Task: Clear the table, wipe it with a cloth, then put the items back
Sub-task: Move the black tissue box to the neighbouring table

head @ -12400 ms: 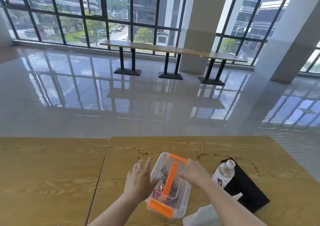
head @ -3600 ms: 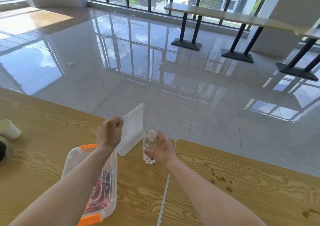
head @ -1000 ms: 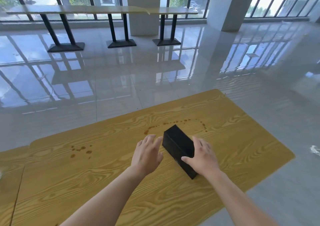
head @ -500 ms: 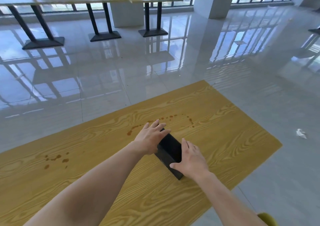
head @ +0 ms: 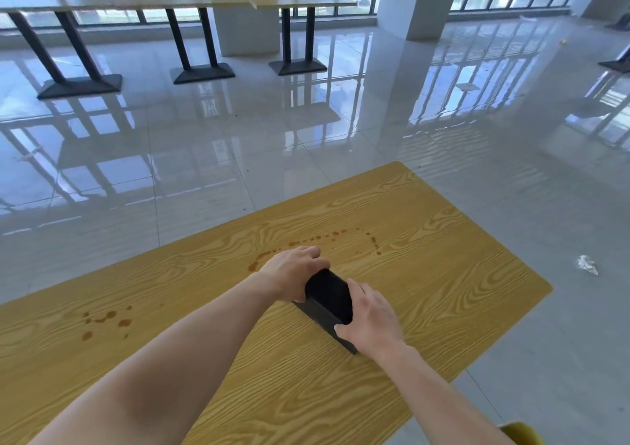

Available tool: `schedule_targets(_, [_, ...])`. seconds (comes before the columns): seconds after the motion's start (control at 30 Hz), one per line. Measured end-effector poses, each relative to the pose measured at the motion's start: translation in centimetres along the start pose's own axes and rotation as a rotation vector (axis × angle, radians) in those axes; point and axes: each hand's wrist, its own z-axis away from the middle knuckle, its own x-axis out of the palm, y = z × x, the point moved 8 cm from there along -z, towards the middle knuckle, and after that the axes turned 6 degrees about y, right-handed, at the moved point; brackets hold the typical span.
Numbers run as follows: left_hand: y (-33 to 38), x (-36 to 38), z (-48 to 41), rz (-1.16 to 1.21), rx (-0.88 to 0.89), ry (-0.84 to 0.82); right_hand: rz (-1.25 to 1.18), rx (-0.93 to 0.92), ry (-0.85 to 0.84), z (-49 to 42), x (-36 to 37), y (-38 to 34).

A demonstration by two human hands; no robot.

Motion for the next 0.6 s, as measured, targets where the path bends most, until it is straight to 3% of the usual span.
schedule_targets(0.2, [-2.8, -2.4, 4.8, 0.006, -0.090, 0.093, -0.015, -0.114, 0.017, -0.3, -0.9, -4.5])
schedule_targets(0.6, [-10.7, -5.2, 21.4, -0.002, -0.432, 0.216, -0.031, -0.465, -0.084, 0.9, 1.8, -19.9])
